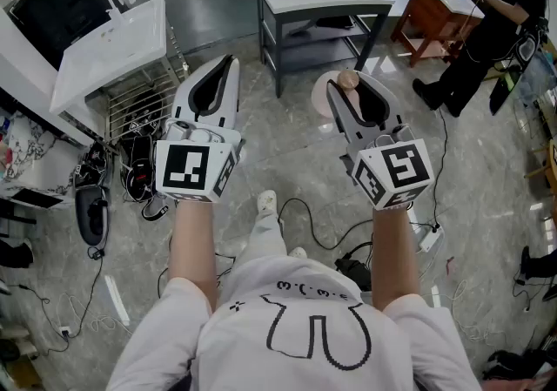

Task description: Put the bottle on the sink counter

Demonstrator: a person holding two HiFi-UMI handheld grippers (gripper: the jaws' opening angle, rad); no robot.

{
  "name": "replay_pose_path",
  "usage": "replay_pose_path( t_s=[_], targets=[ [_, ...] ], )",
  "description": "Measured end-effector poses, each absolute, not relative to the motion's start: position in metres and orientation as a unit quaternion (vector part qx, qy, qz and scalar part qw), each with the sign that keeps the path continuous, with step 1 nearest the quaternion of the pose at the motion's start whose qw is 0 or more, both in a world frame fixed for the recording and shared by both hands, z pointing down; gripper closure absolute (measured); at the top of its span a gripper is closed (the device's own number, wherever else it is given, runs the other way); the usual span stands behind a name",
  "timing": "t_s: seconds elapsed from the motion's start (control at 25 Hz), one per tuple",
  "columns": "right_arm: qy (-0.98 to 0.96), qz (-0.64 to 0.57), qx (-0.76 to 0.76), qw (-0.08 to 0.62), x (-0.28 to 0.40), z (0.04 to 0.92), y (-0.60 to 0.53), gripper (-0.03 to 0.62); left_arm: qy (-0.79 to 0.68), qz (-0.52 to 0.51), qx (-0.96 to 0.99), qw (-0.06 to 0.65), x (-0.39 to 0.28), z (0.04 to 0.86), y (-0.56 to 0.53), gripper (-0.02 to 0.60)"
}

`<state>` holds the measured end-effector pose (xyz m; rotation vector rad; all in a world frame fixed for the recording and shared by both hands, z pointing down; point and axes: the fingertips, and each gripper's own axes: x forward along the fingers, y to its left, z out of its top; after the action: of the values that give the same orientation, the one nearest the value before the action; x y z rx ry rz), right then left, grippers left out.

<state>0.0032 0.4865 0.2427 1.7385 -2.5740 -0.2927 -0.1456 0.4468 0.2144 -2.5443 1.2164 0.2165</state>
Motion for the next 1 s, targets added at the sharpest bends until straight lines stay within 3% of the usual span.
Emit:
replay_pose_path(
  t_s=[0.36, 1.0],
  targets=[
    [-0.826, -0.096, 0.555, 0.022, 0.013, 0.248, 0.435, 0.441, 0.424, 0.073, -0.890, 0.151, -0.131, 0.221, 0.391, 0.572],
    [-0.824, -0.081, 0.561, 0.024, 0.030, 0.241, 0.215, 0.441, 0.410, 0.061, -0.898, 0.146, -0.114, 0.218, 0.170, 0.572]
  ],
)
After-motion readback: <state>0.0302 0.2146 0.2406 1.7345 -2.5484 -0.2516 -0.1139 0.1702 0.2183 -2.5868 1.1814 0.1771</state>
